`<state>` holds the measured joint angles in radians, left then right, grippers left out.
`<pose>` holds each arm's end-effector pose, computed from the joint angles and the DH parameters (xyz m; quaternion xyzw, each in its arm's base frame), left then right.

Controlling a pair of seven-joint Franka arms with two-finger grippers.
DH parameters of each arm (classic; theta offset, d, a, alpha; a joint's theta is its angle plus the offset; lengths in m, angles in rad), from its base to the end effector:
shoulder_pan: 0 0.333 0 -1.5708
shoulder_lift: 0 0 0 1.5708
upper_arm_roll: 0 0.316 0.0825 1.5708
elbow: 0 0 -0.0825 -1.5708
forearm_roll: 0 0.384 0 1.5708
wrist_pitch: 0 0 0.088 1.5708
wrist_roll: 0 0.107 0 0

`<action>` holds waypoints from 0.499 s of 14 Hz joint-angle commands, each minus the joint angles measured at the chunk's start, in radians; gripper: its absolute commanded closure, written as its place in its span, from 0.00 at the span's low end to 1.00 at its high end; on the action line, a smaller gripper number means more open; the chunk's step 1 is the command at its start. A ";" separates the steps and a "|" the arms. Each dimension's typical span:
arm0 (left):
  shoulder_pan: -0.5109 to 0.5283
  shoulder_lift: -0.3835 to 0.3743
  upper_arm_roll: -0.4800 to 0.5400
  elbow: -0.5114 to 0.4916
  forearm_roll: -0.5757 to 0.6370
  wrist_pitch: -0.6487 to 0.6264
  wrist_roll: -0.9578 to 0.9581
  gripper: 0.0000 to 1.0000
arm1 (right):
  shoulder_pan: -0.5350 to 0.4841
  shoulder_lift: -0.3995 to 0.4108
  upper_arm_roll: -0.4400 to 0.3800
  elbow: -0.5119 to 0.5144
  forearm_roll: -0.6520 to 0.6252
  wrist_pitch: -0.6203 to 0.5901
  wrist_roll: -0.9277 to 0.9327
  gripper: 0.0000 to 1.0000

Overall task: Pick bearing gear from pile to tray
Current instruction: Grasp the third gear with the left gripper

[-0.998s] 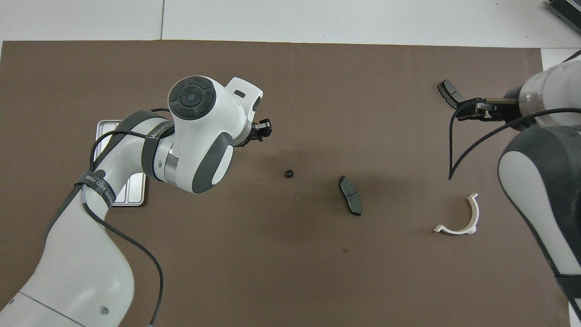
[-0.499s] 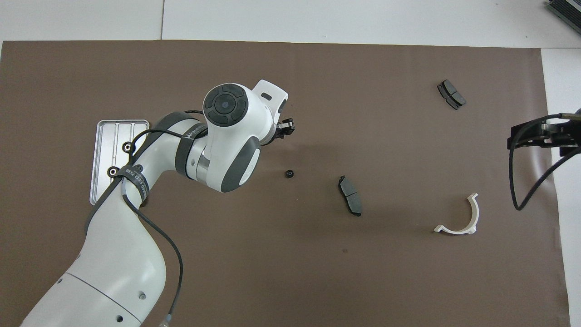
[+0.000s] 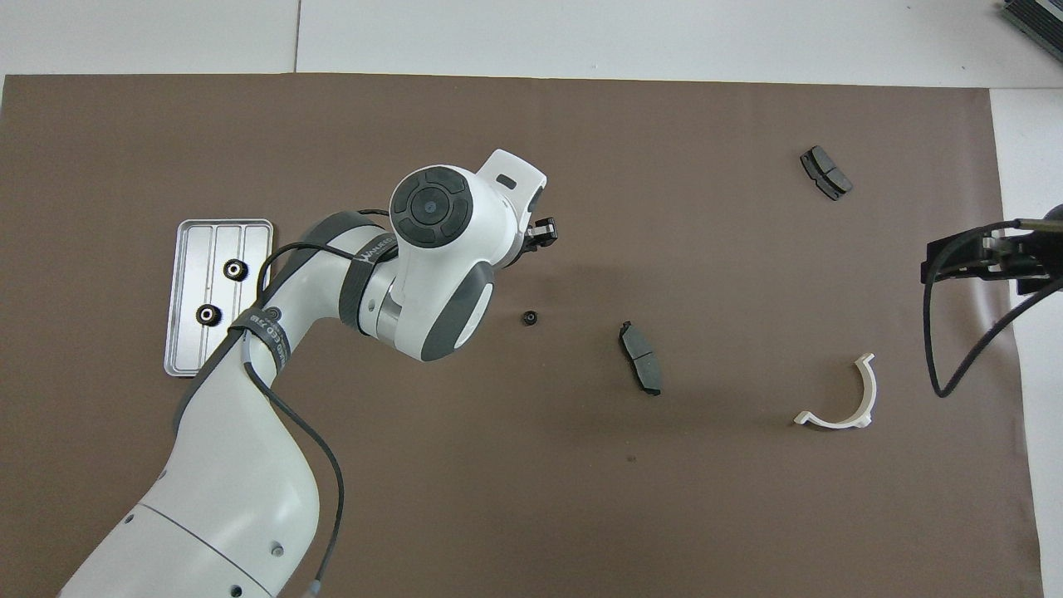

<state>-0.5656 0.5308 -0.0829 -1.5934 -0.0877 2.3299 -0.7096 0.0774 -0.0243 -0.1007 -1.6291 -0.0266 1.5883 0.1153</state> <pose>0.5695 -0.4226 0.3465 0.9910 0.0648 0.0457 0.1075 0.5474 -0.0162 0.6118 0.9975 -0.0689 -0.0077 0.0124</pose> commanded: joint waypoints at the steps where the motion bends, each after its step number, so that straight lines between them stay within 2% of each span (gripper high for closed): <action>1: -0.045 -0.008 0.020 -0.026 -0.021 -0.009 -0.045 0.53 | 0.001 -0.017 -0.002 -0.011 0.017 -0.010 -0.005 0.00; 7: -0.074 -0.020 0.026 -0.033 -0.010 -0.107 -0.080 0.53 | 0.002 -0.023 -0.002 -0.021 0.017 -0.001 -0.005 0.00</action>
<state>-0.6106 0.5333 -0.0784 -1.6058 -0.0878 2.2556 -0.7643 0.0777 -0.0255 -0.1008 -1.6292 -0.0265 1.5876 0.1153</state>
